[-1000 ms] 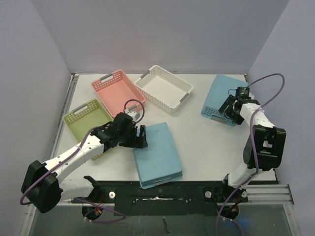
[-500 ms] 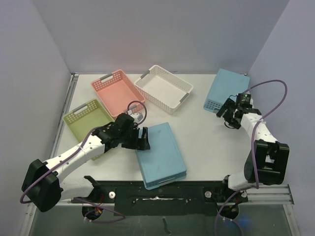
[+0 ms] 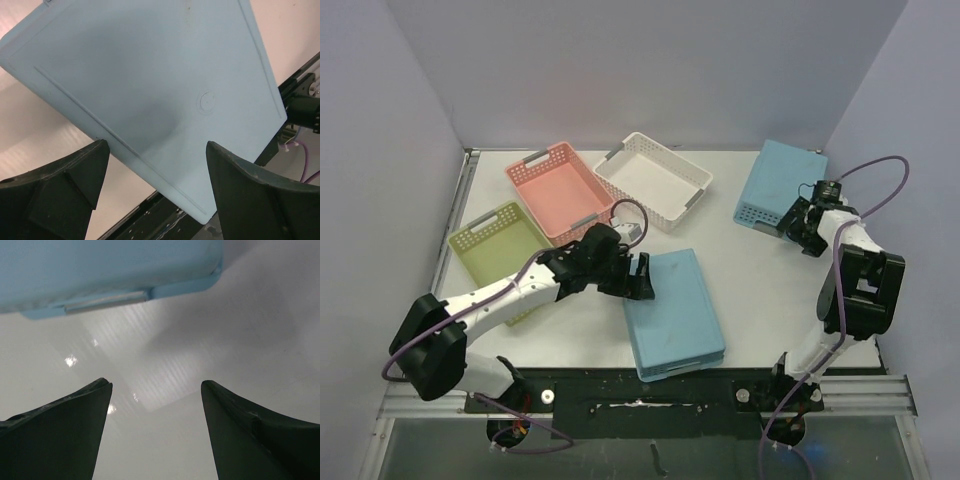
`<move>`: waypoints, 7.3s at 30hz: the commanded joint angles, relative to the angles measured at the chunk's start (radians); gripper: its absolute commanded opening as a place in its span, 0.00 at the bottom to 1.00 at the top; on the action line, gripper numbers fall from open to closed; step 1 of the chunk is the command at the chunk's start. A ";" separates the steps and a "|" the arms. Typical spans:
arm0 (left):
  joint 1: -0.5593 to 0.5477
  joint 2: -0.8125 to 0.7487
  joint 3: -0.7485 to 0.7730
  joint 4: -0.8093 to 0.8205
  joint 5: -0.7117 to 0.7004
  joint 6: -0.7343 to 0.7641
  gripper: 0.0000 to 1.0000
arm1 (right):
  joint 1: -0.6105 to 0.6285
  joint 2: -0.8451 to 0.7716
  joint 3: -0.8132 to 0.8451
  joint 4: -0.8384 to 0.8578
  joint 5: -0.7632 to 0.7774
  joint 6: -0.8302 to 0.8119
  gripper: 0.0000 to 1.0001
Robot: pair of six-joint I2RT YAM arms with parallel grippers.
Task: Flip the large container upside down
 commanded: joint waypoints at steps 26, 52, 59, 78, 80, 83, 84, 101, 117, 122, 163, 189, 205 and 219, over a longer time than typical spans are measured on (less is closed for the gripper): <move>0.024 -0.082 0.182 -0.062 -0.114 0.035 0.80 | 0.239 0.023 0.193 0.133 -0.122 0.055 0.72; 0.039 -0.059 0.061 -0.005 -0.097 -0.003 0.80 | 0.314 0.484 0.800 0.031 -0.077 0.249 0.71; 0.030 -0.078 0.012 -0.046 -0.109 0.000 0.80 | 0.315 0.637 1.080 -0.365 0.241 0.296 0.72; -0.046 0.174 0.108 0.183 0.121 -0.037 0.79 | 0.290 -0.114 0.405 -0.105 -0.132 0.199 0.75; -0.046 0.240 0.134 0.225 0.140 -0.046 0.79 | 0.306 -0.270 0.284 -0.015 -0.179 0.208 0.77; -0.050 0.342 0.202 0.317 0.192 -0.081 0.79 | 0.309 -0.382 0.281 -0.095 -0.136 0.198 0.78; -0.052 0.382 0.224 0.371 0.213 -0.117 0.79 | 0.307 -0.391 0.302 -0.140 -0.115 0.185 0.78; 0.120 0.185 0.285 0.318 0.285 -0.157 0.74 | 0.353 -0.609 0.089 -0.428 -0.145 0.093 0.77; 0.574 -0.205 0.230 -0.074 0.037 -0.072 0.77 | 1.112 -0.161 0.050 -0.269 -0.090 0.372 0.78; 0.574 -0.193 0.229 -0.062 0.063 -0.063 0.77 | 1.037 -0.250 -0.081 -0.385 -0.018 0.383 0.80; 0.461 -0.088 0.319 0.030 0.205 -0.008 0.77 | 0.566 -0.310 -0.195 -0.395 0.294 0.389 0.78; 0.092 1.028 1.520 -0.369 -0.191 0.482 0.80 | 0.496 -0.631 -0.008 -0.424 0.281 0.278 0.82; 0.015 1.130 1.586 -0.323 -0.089 0.482 0.02 | 0.493 -0.742 -0.015 -0.482 0.322 0.309 0.90; 0.098 0.742 1.486 -0.089 0.405 0.146 0.00 | 0.492 -0.785 0.140 -0.508 0.418 0.314 0.89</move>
